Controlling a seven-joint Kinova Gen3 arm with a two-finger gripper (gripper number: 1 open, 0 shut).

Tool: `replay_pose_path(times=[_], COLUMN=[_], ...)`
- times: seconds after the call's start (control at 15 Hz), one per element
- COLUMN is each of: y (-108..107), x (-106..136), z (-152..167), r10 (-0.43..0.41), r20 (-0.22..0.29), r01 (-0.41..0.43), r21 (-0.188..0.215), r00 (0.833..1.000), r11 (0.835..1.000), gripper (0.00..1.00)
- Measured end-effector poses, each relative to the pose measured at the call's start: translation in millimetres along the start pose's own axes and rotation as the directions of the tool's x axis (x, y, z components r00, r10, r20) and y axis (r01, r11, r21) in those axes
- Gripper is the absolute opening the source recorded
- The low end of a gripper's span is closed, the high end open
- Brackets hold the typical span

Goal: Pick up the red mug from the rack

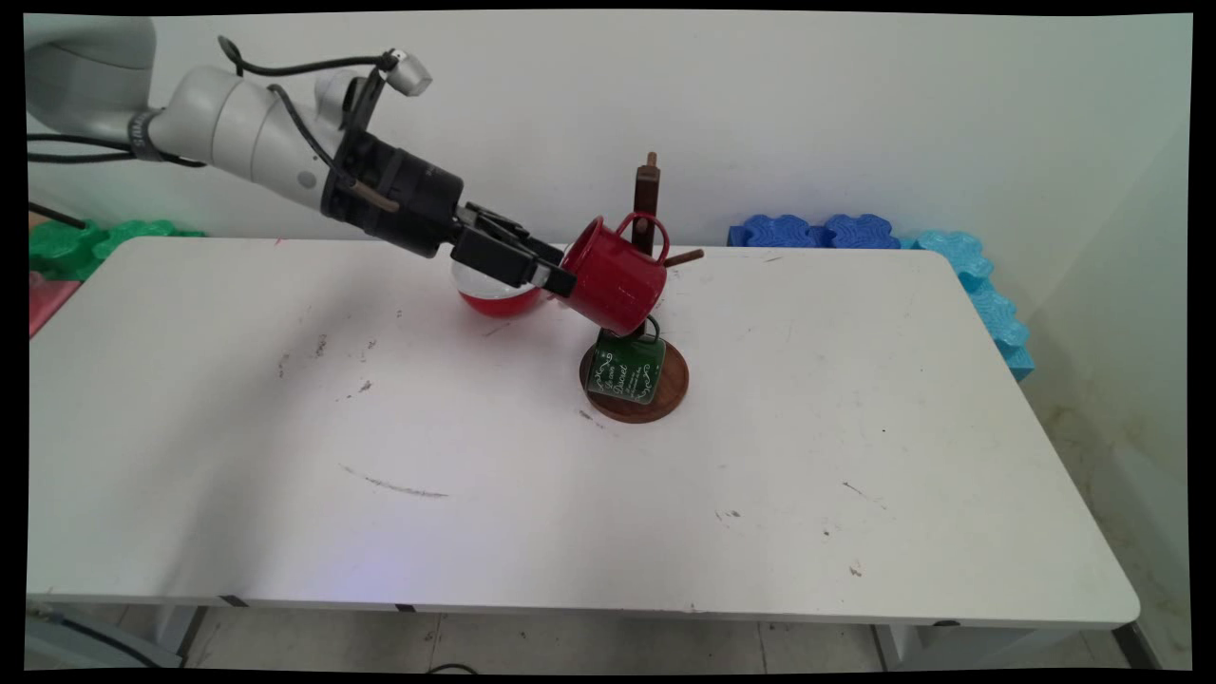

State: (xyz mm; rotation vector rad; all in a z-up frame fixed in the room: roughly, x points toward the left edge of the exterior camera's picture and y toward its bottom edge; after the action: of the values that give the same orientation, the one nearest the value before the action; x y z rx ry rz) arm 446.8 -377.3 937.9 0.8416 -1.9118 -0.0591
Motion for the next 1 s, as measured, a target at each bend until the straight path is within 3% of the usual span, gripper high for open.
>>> replay_pose_path(times=[1.0], y=[-14], x=[11], z=[20], r10=[0.117], r20=[0.014], r01=[-0.117], r21=[0.005], r00=[0.993], r11=[0.993], gripper=[1.00])
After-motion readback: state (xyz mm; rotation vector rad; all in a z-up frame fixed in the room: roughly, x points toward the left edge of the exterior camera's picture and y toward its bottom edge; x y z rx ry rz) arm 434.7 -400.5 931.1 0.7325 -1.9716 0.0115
